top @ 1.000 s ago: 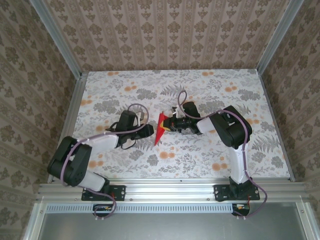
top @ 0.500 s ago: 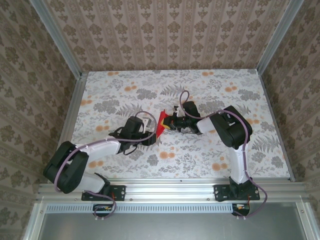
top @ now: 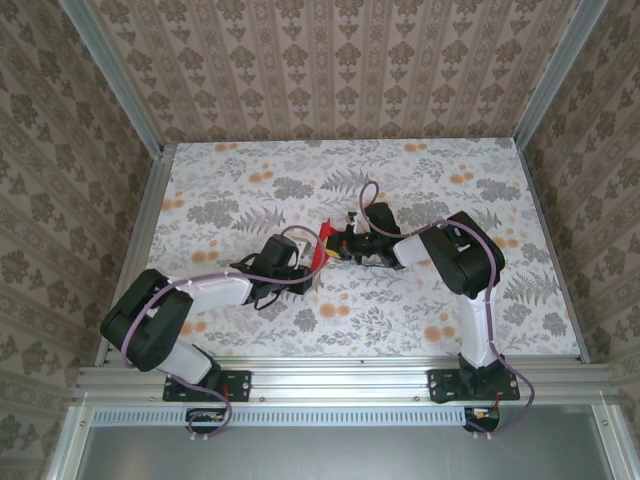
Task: Fold a paper plane with a square sheet of paper (pick it up from the middle)
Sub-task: Fold the wing for the fifth time at the center of the table.
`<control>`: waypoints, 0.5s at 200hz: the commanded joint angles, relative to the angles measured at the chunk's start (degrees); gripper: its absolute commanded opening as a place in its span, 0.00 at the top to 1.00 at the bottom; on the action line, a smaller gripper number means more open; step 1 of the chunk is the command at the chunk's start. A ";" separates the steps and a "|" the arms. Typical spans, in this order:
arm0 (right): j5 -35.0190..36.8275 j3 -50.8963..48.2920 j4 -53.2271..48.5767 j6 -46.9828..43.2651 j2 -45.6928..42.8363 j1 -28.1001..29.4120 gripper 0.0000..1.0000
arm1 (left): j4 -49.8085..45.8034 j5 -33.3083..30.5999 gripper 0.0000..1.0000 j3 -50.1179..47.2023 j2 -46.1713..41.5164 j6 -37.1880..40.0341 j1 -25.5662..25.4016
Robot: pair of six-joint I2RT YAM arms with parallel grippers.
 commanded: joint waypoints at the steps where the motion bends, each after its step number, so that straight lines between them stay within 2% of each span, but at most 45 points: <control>1: 0.44 1.36 0.17 0.67 -1.34 0.24 0.93 | -0.29 -2.65 0.81 1.45 1.10 1.61 -0.66; 72: 0.95 1.57 -0.87 0.97 -1.48 0.24 0.93 | -1.33 -7.92 0.92 2.46 2.87 2.80 -3.44; 100: 2.88 1.06 -3.10 0.84 -2.85 0.24 0.86 | -2.21 -11.27 0.97 3.00 3.22 4.25 -5.26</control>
